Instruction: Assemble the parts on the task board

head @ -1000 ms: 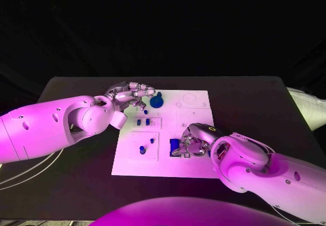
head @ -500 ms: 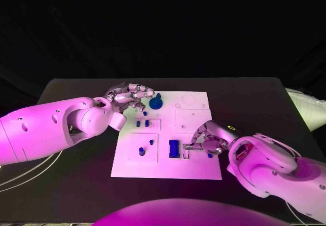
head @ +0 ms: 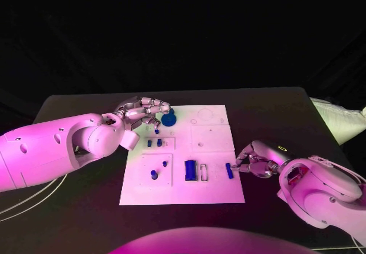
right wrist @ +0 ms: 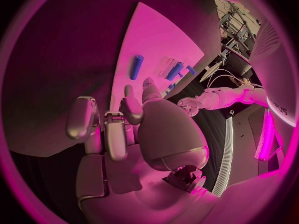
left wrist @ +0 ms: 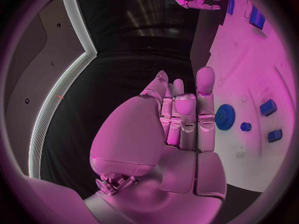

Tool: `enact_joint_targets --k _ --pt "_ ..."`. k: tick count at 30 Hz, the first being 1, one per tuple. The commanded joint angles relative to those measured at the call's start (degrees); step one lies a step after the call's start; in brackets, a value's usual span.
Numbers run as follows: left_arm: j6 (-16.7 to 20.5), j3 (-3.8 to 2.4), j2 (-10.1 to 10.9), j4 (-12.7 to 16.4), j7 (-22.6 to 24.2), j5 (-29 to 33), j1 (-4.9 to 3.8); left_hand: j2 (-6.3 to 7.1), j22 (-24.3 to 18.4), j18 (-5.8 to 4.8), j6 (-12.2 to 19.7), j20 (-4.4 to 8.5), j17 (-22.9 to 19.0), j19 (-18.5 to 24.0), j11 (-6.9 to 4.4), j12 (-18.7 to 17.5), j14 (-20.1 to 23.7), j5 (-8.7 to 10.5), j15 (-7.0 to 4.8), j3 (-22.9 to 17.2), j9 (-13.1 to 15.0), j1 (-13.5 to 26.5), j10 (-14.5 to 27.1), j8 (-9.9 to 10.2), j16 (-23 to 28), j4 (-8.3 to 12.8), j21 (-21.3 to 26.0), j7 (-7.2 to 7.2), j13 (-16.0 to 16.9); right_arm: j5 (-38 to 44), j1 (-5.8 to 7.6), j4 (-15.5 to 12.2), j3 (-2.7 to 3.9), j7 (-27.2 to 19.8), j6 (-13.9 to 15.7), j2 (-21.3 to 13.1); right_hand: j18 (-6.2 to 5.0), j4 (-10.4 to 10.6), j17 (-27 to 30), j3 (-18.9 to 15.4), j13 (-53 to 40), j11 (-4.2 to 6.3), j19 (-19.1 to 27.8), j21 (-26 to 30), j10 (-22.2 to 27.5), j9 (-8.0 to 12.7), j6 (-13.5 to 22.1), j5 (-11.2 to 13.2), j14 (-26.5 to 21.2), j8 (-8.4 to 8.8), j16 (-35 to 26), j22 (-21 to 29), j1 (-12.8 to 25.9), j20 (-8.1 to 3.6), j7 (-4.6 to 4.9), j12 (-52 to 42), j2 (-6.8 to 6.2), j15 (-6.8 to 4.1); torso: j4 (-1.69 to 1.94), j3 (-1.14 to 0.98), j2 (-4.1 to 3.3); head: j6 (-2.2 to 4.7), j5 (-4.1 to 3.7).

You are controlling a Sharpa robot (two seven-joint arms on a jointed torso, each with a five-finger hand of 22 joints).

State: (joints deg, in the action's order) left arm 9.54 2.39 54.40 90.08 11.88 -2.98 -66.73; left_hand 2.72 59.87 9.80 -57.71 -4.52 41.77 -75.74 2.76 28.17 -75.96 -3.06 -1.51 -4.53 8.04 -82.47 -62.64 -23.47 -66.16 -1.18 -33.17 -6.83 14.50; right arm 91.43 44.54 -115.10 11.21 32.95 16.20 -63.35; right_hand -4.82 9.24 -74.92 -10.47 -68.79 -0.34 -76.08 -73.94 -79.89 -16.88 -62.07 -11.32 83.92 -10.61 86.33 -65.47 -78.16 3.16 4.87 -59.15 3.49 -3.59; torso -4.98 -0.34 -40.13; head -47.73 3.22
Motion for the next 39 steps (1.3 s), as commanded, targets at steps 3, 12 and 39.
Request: enact_joint_targets --k 3,12,39 --pt "-1.3 -0.03 -0.3 -0.1 0.9 0.5 -0.01 -0.53 0.1 -0.44 0.4 -0.04 -0.1 0.3 0.05 0.2 0.4 0.14 0.14 -0.1 -0.1 0.2 0.4 -0.4 0.3 -0.2 0.1 0.04 -0.1 4.3 -0.91 1.2 0.00 0.4 -2.6 0.8 -0.92 1.9 -6.9 -0.3 2.8 0.26 1.0 1.3 1.1 -0.1 -1.2 0.1 4.3 0.19 -1.0 1.7 2.3 -0.21 -0.29 3.8 -0.66 0.04 -0.26 -0.25 -0.05 -0.03 -0.12" --pt "-1.4 -0.03 -0.4 -0.2 0.8 0.5 -0.01 -0.53 0.1 -0.45 0.4 -0.04 0.0 0.3 0.08 0.3 0.4 0.15 0.16 -0.1 -0.1 0.3 0.5 -0.4 0.2 -0.2 0.1 0.01 -0.1 4.1 -1.21 3.0 -0.01 1.5 -2.2 2.7 -0.99 4.2 -6.8 -0.9 3.1 0.40 1.1 1.9 0.7 -0.7 -1.6 -1.6 4.3 0.31 -1.1 2.2 3.4 -0.40 -0.47 4.3 -1.31 -0.13 -0.19 -0.07 -0.12 -0.06 0.01" --pt "-1.6 -0.03 -0.4 -0.3 0.5 0.5 -0.01 -0.53 0.1 -0.45 0.4 -0.04 0.0 0.3 0.08 0.3 0.4 0.15 0.16 -0.1 -0.1 0.3 0.5 -0.4 0.2 -0.2 0.1 0.01 -0.1 11.2 -1.50 5.0 -0.37 1.7 -10.3 6.4 -0.60 3.3 -8.5 -0.4 1.4 0.82 -0.1 0.8 -0.3 -2.6 -2.2 -1.2 4.7 -0.14 -0.2 0.5 -0.3 -0.71 -0.91 2.2 -2.84 -0.47 -0.33 -0.07 -0.07 -0.72 0.39"
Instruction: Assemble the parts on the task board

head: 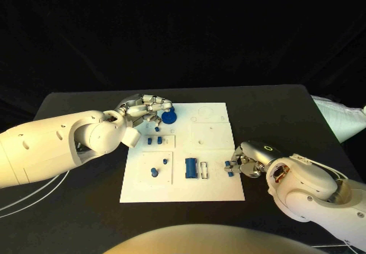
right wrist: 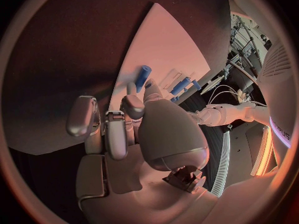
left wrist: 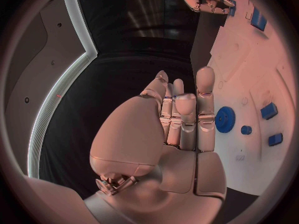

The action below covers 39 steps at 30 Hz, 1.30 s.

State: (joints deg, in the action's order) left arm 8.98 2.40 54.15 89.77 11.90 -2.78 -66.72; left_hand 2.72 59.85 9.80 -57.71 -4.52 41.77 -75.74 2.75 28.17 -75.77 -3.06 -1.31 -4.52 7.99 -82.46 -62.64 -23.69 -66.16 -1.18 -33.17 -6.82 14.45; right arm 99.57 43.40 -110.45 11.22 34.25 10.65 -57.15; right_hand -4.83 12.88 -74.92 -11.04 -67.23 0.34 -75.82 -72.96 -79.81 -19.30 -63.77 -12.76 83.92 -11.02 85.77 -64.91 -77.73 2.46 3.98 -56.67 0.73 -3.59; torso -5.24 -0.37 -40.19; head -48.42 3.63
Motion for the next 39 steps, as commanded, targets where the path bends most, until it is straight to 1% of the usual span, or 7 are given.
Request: enact_joint_targets --k 1,17,22,27,31,35,39 --pt "-1.1 -0.04 -0.2 0.0 0.4 0.3 -0.01 -0.59 0.1 -0.44 0.4 -0.05 0.0 0.3 0.08 0.3 0.3 0.14 -0.03 -0.1 -0.1 0.2 0.5 -0.2 0.2 -0.2 0.1 0.01 -0.1 3.6 -0.37 0.4 -0.43 0.4 -5.2 0.3 -0.59 -0.5 -8.5 0.3 -0.1 0.17 -0.4 -0.2 -0.4 -0.3 -0.6 0.3 4.7 0.23 0.4 -0.1 -1.1 -0.04 -0.07 -0.3 -0.11 -0.50 -0.03 -0.04 -0.01 -0.08 -0.09" --pt "-1.4 -0.04 -0.1 0.0 0.2 0.3 -0.01 -0.60 0.1 -0.44 0.4 -0.05 0.0 0.3 0.08 0.3 0.3 0.14 -0.03 -0.1 -0.1 0.2 0.5 -0.2 0.2 -0.2 0.1 0.01 -0.1 15.0 -0.54 1.5 -1.39 0.3 -11.7 1.9 -0.50 -4.4 -8.6 4.2 0.1 0.17 -0.5 -0.1 0.2 -2.1 0.0 4.9 4.7 0.77 0.3 -0.4 -7.8 -0.17 0.09 0.7 -1.66 -0.55 0.04 -0.01 -0.01 -0.57 0.26" --pt "-1.4 -0.04 -0.1 0.0 0.1 0.3 -0.01 -0.60 0.1 -0.44 0.4 -0.05 0.0 0.3 0.08 0.3 0.3 0.14 -0.03 -0.1 -0.1 0.2 0.5 -0.2 0.2 -0.2 0.1 0.01 -0.1 15.4 -0.54 1.5 -1.47 0.4 -11.9 2.0 -0.48 -5.3 -8.7 7.0 0.3 0.22 -0.6 -0.1 0.5 -2.3 -0.1 0.9 4.7 1.36 0.4 -0.5 -9.8 -0.21 0.15 1.2 -1.12 -0.57 0.06 -0.02 0.03 -0.64 0.31" --pt "-1.4 -0.03 -0.1 0.0 0.1 0.3 -0.01 -0.60 0.1 -0.44 0.4 -0.05 0.0 0.3 0.08 0.3 0.3 0.14 -0.03 -0.1 -0.1 0.2 0.5 -0.2 0.2 -0.2 0.1 0.01 -0.1 14.0 -0.54 1.4 -1.49 0.5 -11.5 2.1 -0.46 -5.5 -8.8 9.8 0.4 0.22 -0.6 -0.2 0.7 -2.3 -0.4 -4.0 4.7 1.96 0.4 -0.7 -10.2 -0.25 0.16 1.5 -1.55 -0.59 0.04 -0.03 0.02 -0.64 0.40" --pt "-1.5 -0.03 -0.2 0.0 0.1 0.3 -0.01 -0.60 0.1 -0.44 0.4 -0.05 0.0 0.3 0.08 0.3 0.3 0.14 -0.03 -0.1 -0.1 0.2 0.5 -0.2 0.2 -0.2 0.1 0.01 -0.1 12.6 -0.54 1.5 -1.49 0.6 -10.3 2.1 -0.43 -5.7 -8.9 11.8 0.3 0.26 -0.7 -0.3 0.6 -2.4 -0.7 -5.2 4.8 2.14 0.4 -0.9 -10.6 -0.27 0.12 1.5 -1.51 -0.61 -0.01 -0.02 0.03 -0.59 0.45" --pt "-1.4 -0.03 -0.2 0.0 0.1 0.3 -0.01 -0.60 0.1 -0.44 0.4 -0.05 0.0 0.3 0.08 0.3 0.3 0.14 -0.03 -0.1 -0.1 0.2 0.5 -0.2 0.2 -0.2 0.1 0.01 -0.1 9.0 -0.54 1.4 -1.49 0.7 -7.0 2.0 -0.35 -5.4 -9.4 14.4 -0.1 0.35 -1.0 -0.7 0.2 -2.7 -0.9 -7.8 4.9 2.29 0.7 -1.4 -9.8 -0.32 0.03 0.8 -1.66 -0.65 -0.01 -0.04 -0.01 -0.62 0.54" --pt "-1.4 -0.03 -0.1 0.1 0.1 0.3 -0.01 -0.66 0.1 -0.43 0.5 -0.06 -0.1 0.3 0.08 0.3 0.3 0.14 -0.02 -0.2 -0.1 0.2 0.6 -0.3 0.3 -0.2 0.2 0.01 -0.1 3.6 -0.51 1.0 -1.45 0.6 -1.8 2.0 -0.34 -4.3 -9.4 16.9 -0.1 0.38 -1.0 -0.7 0.0 -3.0 -0.7 -8.9 4.9 2.57 0.7 -1.5 -7.8 -0.30 -0.10 0.9 -2.44 -0.67 0.02 -0.06 -0.01 -0.57 0.65"
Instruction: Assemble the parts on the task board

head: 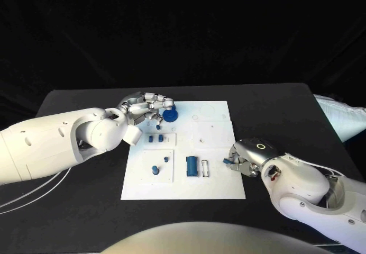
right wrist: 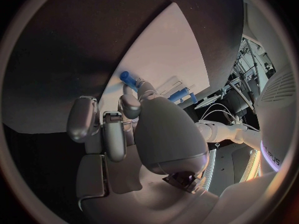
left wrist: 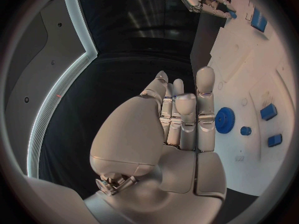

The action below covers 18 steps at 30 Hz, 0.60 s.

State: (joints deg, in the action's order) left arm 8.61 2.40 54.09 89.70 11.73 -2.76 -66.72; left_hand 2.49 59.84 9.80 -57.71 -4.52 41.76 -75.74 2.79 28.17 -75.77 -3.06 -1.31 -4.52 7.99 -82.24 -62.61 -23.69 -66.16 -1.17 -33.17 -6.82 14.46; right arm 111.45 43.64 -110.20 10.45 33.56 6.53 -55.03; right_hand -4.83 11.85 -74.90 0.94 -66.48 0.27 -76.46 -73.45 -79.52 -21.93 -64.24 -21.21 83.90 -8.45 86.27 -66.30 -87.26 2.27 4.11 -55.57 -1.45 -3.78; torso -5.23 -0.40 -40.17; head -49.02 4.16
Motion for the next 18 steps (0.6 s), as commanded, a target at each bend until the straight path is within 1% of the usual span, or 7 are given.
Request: enact_joint_targets --k 1,3,5,8,13,16,18 --pt "-1.1 -0.03 0.0 0.2 0.2 0.3 -0.01 -0.44 0.1 -0.42 0.5 -0.06 -0.1 0.3 0.05 0.3 0.3 0.14 -0.02 -0.2 -0.1 0.0 0.5 -0.3 0.3 -0.2 0.3 0.01 -0.1 -10.1 -0.73 0.6 -0.64 1.3 4.2 -0.1 -0.34 -2.8 -9.4 5.9 -0.8 0.47 -0.4 -0.2 -0.4 -0.6 -0.2 -0.6 4.9 0.08 0.2 0.0 2.5 -0.06 -0.26 -0.1 -0.71 -0.63 0.02 -0.02 -0.02 0.03 0.16" --pt "-1.1 -0.03 0.0 0.2 0.2 0.3 -0.01 -0.44 0.1 -0.42 0.5 -0.06 -0.1 0.3 0.05 0.3 0.3 0.14 -0.02 -0.2 -0.1 0.0 0.5 -0.3 0.3 -0.2 0.3 0.01 -0.1 -13.7 -0.68 0.2 -0.55 1.0 9.0 -0.1 -0.35 -1.8 -9.5 6.9 -0.7 0.43 -0.4 -0.3 -0.4 -0.7 -0.1 -0.9 4.9 0.26 0.2 -0.1 3.9 -0.11 -0.22 0.0 -1.07 -0.49 0.04 -0.01 0.00 0.03 0.18" --pt "-1.1 -0.03 0.0 0.2 0.2 0.3 -0.01 -0.44 0.1 -0.42 0.5 -0.06 -0.1 0.3 0.05 0.3 0.3 0.14 -0.02 -0.2 -0.1 0.0 0.5 -0.3 0.3 -0.2 0.3 0.01 -0.1 -16.7 -0.65 -0.3 -0.44 0.7 12.7 0.0 -0.19 -0.1 -10.0 7.6 -1.1 0.46 -0.9 -0.8 -0.9 -0.8 -0.1 -2.2 5.1 0.39 0.6 -0.9 6.1 -0.07 -0.34 -0.7 -1.27 -0.50 0.09 0.01 -0.01 0.04 0.12" --pt "-1.2 -0.03 0.0 0.2 0.3 0.3 -0.01 -0.47 0.1 -0.43 0.5 -0.06 -0.1 0.3 0.06 0.3 0.3 0.15 -0.02 -0.2 -0.1 0.0 0.6 -0.3 0.3 -0.3 0.2 0.00 -0.1 -20.5 -0.61 -0.8 -0.31 0.5 16.3 0.1 -0.14 0.7 -10.4 9.0 -1.4 0.57 -1.1 -1.1 -1.2 -0.9 -0.3 -2.3 5.1 0.47 0.8 -1.3 7.5 -0.17 -0.46 -1.0 -2.39 -0.63 0.13 0.05 -0.05 0.13 0.11" --pt "-1.2 -0.03 0.0 0.3 0.4 0.3 -0.01 -0.47 0.1 -0.43 0.5 -0.06 -0.1 0.3 0.06 0.3 0.3 0.15 -0.02 -0.2 -0.1 0.0 0.6 -0.3 0.3 -0.3 0.2 0.00 -0.1 -25.1 -0.58 -1.3 -0.24 0.4 18.3 0.4 -0.13 0.9 -10.5 10.3 -1.5 0.62 -1.1 -1.1 -1.3 -1.1 -0.4 -1.9 5.1 0.57 0.9 -1.3 7.9 -0.24 -0.46 -1.1 -3.36 -0.66 -0.03 0.02 -0.06 0.08 0.31" --pt "-1.2 -0.03 0.0 0.4 0.4 0.3 -0.01 -0.47 0.1 -0.43 0.5 -0.06 -0.1 0.3 0.06 0.3 0.3 0.15 -0.02 -0.2 -0.1 0.0 0.6 -0.3 0.3 -0.3 0.2 0.00 -0.1 -27.2 -0.57 -1.4 -0.22 0.4 18.5 0.8 -0.13 0.9 -10.5 10.7 -1.6 0.62 -1.1 -1.1 -1.3 -1.1 -0.5 -1.8 5.1 0.57 0.9 -1.4 8.1 -0.25 -0.45 -1.2 -3.61 -0.66 -0.10 0.04 -0.04 0.09 0.35" --pt "-1.3 -0.03 0.0 0.4 0.4 0.3 -0.01 -0.47 0.1 -0.43 0.5 -0.06 -0.1 0.3 0.06 0.3 0.3 0.15 -0.02 -0.2 -0.1 0.0 0.6 -0.3 0.3 -0.3 0.2 0.00 -0.1 -28.6 -0.57 -1.4 -0.22 0.4 18.6 1.2 -0.13 1.0 -10.5 11.1 -1.7 0.61 -1.1 -1.1 -1.4 -1.2 -0.5 -1.6 5.2 0.57 0.9 -1.4 8.4 -0.26 -0.46 -1.3 -3.90 -0.66 -0.03 0.06 -0.03 -0.01 0.30"
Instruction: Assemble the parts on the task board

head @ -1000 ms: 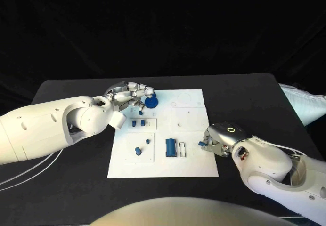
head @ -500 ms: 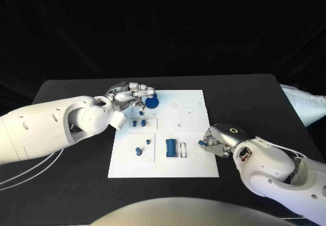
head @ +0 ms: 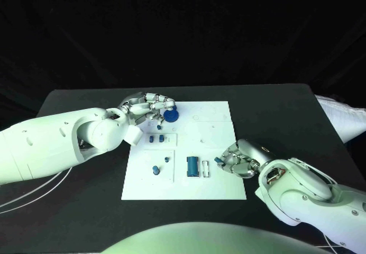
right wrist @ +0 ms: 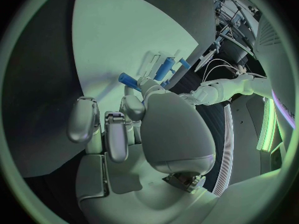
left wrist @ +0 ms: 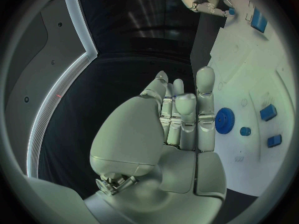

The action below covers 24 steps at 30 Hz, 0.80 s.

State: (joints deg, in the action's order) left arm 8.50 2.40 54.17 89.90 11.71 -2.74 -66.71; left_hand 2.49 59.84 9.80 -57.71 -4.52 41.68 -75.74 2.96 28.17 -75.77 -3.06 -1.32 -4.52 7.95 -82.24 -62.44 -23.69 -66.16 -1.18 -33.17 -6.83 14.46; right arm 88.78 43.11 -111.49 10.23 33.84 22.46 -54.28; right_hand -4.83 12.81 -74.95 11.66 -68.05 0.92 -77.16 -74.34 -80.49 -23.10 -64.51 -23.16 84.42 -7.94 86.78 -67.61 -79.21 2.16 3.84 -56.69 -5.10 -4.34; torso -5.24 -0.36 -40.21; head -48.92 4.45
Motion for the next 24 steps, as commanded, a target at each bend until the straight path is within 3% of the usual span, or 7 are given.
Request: enact_joint_targets --k 1,6,10,15,24 --pt "-1.2 -0.03 -0.1 0.2 0.4 0.3 -0.02 -0.48 0.1 -0.44 0.5 -0.06 0.0 0.3 -0.12 0.3 0.3 0.15 -0.02 -0.2 -0.1 0.0 0.4 -0.3 0.3 -0.3 0.2 0.00 -0.1 -6.5 -0.04 0.0 0.01 0.2 2.6 0.7 -0.12 0.1 -10.5 0.5 -0.1 -0.03 -0.4 -0.2 -0.5 -0.1 -0.3 0.4 4.6 0.06 0.4 -0.1 0.4 -0.16 -0.18 -0.2 -0.31 -0.10 0.01 0.02 0.00 -0.11 -0.01" --pt "-1.2 -0.03 -0.1 0.3 0.4 0.3 -0.02 -0.48 0.1 -0.44 0.5 -0.06 0.0 0.3 -0.12 0.3 0.3 0.15 -0.02 -0.2 -0.1 0.0 0.4 -0.3 0.3 -0.3 0.2 0.00 -0.1 -8.7 -0.03 0.7 -0.02 0.3 0.9 1.9 -0.18 1.2 -10.6 0.9 -0.4 -0.08 -0.3 -0.1 -0.7 -0.3 -0.6 0.3 4.7 0.01 0.4 0.2 2.5 -0.12 -0.17 -0.5 -0.83 -0.04 0.11 0.00 0.04 -0.15 -0.01" --pt "-1.2 -0.03 -0.1 0.3 0.4 0.3 -0.02 -0.48 0.1 -0.44 0.5 -0.06 0.0 0.3 -0.12 0.3 0.3 0.15 -0.02 -0.2 -0.1 0.0 0.4 -0.3 0.3 -0.3 0.2 0.00 -0.1 -9.4 -0.03 1.3 -0.06 0.3 -0.3 2.8 -0.22 2.3 -10.6 0.6 -0.2 -0.03 -0.2 0.0 -0.8 -0.6 -1.0 -1.5 4.7 -0.12 0.4 0.3 4.6 -0.11 -0.28 -0.1 -1.06 -0.07 0.11 -0.03 -0.02 -0.21 0.17" --pt "-1.3 -0.04 -0.1 0.3 0.3 0.3 -0.03 -0.48 0.1 -0.44 0.5 -0.06 0.0 0.3 -0.12 0.3 0.3 0.15 -0.02 -0.2 -0.1 0.0 0.4 -0.3 0.3 -0.3 0.2 0.00 -0.1 -9.3 -0.03 1.7 -0.08 0.4 -0.8 3.6 -0.13 3.0 -11.1 0.3 -0.2 0.16 -0.5 -0.3 -1.1 -1.0 -1.5 -2.4 4.8 -0.38 0.8 -0.2 5.8 -0.20 -0.52 -0.2 -0.99 -0.21 0.02 -0.03 -0.04 -0.24 0.29" --pt "-1.4 -0.04 -0.1 0.4 0.2 0.3 -0.03 -0.48 0.1 -0.44 0.5 -0.06 0.0 0.3 -0.12 0.3 0.3 0.15 -0.02 -0.2 -0.1 0.0 0.4 -0.3 0.3 -0.3 0.2 0.00 -0.1 -8.1 0.01 2.3 -0.10 0.6 -4.5 4.3 0.08 3.4 -12.2 -0.7 -2.1 0.65 -1.2 -1.2 -2.4 -1.9 -2.9 -3.2 5.0 -1.20 1.5 -1.3 7.5 -0.53 -1.15 -3.1 -0.45 -0.59 0.00 -0.09 -0.03 -0.43 0.45"
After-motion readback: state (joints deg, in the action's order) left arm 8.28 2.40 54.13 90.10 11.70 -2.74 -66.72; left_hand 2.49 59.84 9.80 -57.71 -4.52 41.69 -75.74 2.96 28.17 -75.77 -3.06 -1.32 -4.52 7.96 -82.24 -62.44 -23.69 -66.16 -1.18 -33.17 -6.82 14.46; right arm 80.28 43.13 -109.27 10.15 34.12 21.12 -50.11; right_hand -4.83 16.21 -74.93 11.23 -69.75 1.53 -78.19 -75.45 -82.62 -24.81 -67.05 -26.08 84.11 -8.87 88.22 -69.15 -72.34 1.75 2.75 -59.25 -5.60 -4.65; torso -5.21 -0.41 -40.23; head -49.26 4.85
